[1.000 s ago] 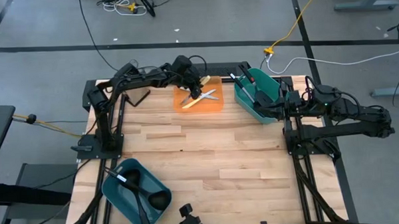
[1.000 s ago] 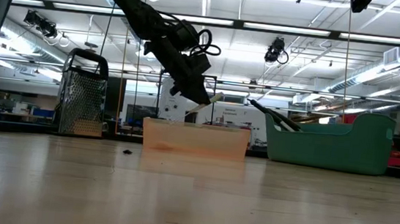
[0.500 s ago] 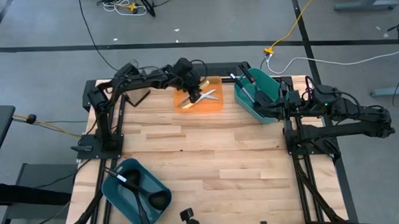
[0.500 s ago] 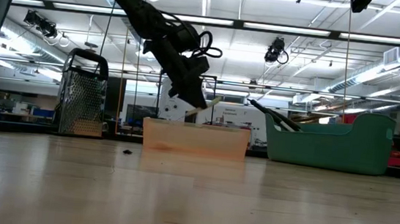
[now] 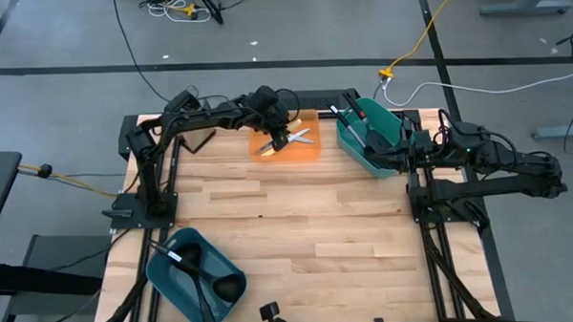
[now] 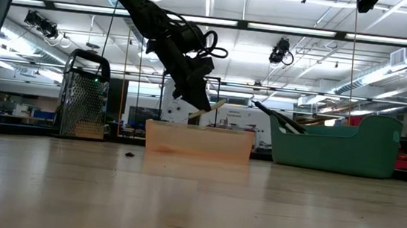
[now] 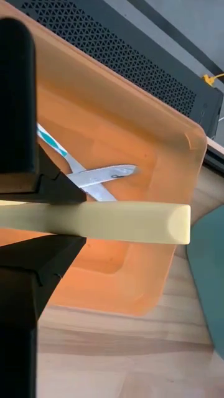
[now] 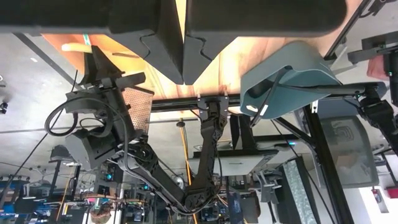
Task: Pick & Place Kitchen Items
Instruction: Put the yellow knife into the orange bin, then return to Home Position
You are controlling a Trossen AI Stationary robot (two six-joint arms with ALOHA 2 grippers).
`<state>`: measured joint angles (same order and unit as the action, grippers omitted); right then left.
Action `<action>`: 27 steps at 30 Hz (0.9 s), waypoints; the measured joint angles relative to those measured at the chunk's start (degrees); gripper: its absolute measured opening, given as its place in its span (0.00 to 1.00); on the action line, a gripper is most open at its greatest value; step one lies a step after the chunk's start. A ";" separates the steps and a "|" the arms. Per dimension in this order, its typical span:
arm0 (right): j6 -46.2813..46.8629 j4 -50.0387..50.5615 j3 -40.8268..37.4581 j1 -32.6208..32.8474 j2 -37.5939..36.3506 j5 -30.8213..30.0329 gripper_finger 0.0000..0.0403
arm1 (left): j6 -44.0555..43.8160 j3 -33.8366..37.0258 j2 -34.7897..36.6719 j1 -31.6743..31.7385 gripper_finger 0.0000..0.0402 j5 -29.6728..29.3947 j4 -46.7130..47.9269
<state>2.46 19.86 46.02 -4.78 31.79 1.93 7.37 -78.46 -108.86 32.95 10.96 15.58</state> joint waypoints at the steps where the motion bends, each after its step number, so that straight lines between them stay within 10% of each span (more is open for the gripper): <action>1: 0.00 0.00 0.00 0.00 0.01 0.00 0.02 | -0.06 0.00 0.00 0.00 0.19 0.17 0.02; 27: 0.00 0.00 0.00 0.02 0.02 0.00 0.02 | -1.10 0.00 0.00 -0.42 0.34 0.24 -0.01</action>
<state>2.46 19.86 46.02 -4.75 31.81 1.93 6.27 -78.46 -108.86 32.53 11.20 15.57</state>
